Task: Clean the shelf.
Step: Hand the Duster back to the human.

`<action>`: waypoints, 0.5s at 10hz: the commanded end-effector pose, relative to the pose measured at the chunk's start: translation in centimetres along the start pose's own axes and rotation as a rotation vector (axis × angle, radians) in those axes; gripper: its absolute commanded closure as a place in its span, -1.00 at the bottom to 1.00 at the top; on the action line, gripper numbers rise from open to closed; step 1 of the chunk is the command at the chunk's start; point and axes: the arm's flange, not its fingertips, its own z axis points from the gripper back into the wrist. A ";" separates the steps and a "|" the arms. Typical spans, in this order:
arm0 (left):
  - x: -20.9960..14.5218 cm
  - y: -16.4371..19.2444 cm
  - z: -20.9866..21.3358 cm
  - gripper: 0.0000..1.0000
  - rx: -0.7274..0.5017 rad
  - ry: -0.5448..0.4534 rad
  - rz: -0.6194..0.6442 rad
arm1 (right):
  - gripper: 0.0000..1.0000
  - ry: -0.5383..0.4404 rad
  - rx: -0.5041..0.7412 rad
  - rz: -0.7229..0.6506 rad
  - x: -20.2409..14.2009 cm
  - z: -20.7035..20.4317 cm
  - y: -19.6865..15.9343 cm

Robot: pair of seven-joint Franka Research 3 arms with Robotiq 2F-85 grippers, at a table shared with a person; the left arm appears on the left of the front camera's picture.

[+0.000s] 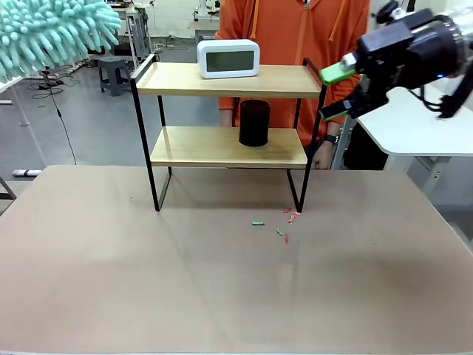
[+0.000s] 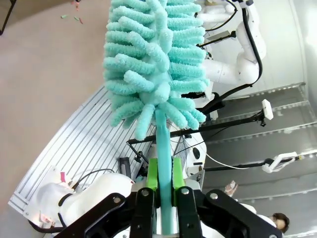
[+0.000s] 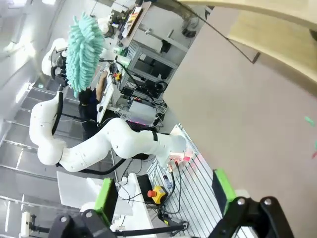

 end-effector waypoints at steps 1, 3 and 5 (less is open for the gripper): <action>4.7 1.7 -2.9 0.75 -0.007 0.228 0.028 | -1.00 -0.003 0.011 0.031 1.1 0.6 0.5; 9.5 3.1 -7.2 0.75 -0.032 0.430 0.041 | -1.00 0.014 0.014 0.031 0.4 0.0 0.8; 13.4 3.9 -12.1 0.75 -0.030 0.554 0.028 | -1.00 0.056 0.021 0.030 -1.1 -0.9 0.7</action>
